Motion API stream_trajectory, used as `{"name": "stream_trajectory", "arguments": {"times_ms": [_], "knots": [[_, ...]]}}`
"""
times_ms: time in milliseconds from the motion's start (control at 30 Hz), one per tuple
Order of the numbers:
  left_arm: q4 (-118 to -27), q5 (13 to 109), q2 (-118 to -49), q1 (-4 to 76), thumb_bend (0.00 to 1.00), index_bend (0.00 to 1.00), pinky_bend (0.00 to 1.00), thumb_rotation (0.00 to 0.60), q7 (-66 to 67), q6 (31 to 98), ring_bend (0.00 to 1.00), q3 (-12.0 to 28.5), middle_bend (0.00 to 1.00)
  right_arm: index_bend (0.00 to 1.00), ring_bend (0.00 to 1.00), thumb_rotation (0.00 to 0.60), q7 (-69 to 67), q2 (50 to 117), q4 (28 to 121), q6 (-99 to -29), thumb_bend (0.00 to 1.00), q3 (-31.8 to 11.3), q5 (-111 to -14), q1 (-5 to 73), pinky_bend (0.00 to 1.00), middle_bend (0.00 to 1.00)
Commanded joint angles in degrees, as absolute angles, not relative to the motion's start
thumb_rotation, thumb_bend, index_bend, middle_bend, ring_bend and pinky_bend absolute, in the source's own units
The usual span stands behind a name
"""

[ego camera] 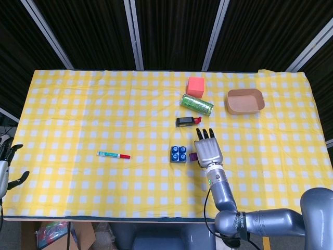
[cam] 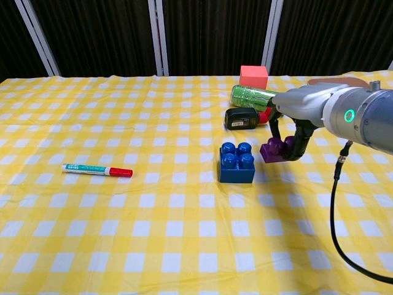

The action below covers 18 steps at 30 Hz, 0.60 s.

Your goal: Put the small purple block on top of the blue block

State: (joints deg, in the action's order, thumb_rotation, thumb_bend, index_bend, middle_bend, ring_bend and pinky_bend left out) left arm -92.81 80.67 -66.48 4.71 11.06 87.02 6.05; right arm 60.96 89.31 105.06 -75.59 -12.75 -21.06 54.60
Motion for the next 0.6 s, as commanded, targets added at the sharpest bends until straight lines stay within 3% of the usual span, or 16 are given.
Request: {"name": "stream_trajectory", "arguments": {"times_ms": [33, 600], "knots": [[-92.83, 80.66, -66.53, 4.70, 0.24, 0.22, 0.05, 0.600, 11.19, 87.11, 0.00, 6.04, 0.09, 0.74, 0.03, 0.600, 61.32, 89.84, 104.87, -75.97, 0.73, -13.21, -20.47, 55.13, 0.00, 0.05], [-92.67, 80.17, -66.45, 4.83, 0.24, 0.22, 0.05, 0.600, 10.62, 87.02, 0.00, 6.20, 0.09, 0.76, 0.03, 0.600, 64.56, 93.67, 105.84, -80.03, 0.74, -15.07, -17.83, 58.48, 0.00, 0.05]]}}
